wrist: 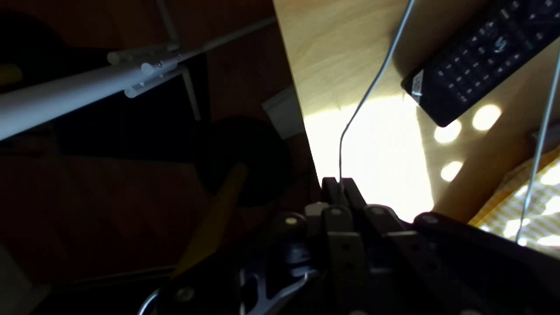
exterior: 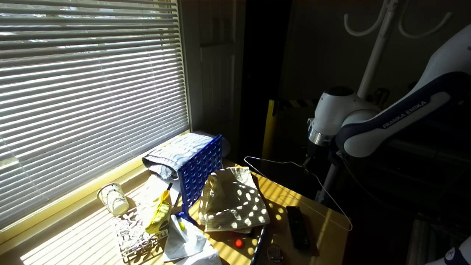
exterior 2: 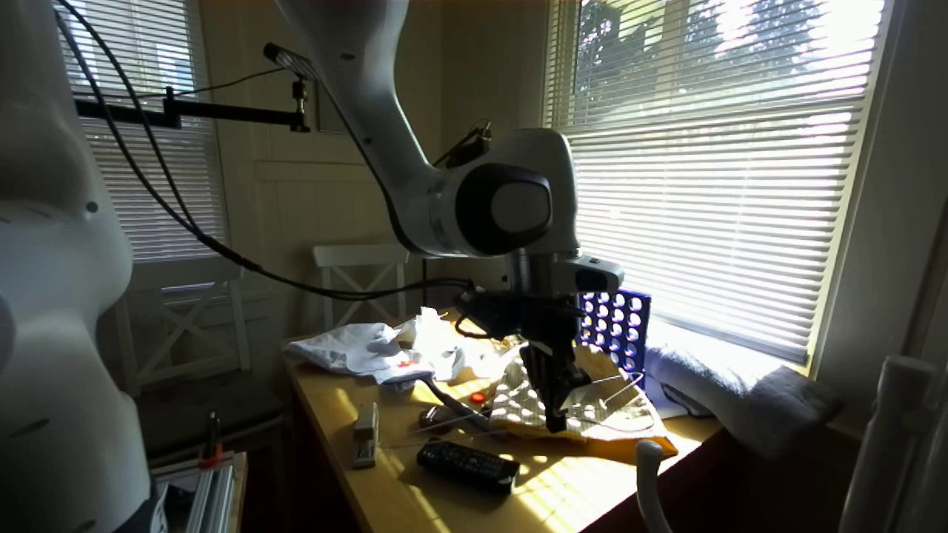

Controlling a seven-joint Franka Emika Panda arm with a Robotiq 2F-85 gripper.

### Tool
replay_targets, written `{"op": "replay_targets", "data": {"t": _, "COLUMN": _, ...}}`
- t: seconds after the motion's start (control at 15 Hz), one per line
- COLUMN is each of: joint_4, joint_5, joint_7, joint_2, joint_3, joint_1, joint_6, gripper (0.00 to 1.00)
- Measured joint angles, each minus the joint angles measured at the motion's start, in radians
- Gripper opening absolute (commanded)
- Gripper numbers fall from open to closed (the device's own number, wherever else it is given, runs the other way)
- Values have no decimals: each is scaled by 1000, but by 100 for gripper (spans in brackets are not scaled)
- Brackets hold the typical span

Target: Put the hanger on the stand

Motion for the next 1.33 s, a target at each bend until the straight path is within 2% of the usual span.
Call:
{"op": "replay_targets", "data": {"t": 0.33, "joint_4": -17, "joint_5": -23, "joint_7": 25, "joint_2": -103, "joint_3": 33, "joint_1": -25, "joint_6": -158, "gripper": 1}}
{"op": "replay_targets", "data": {"t": 0.73, "joint_4": -26, "joint_5": -89, "joint_7": 61, "joint_2": -203, "joint_3": 56, "joint_1": -97, "joint_6": -311, "gripper": 1}}
{"op": "replay_targets", "data": {"t": 1.33, "joint_4": -69, "joint_5": -99, "joint_7": 63, "joint_2": -292, "joint_3": 55, "joint_1": -177, "joint_6": -400, "gripper": 1}}
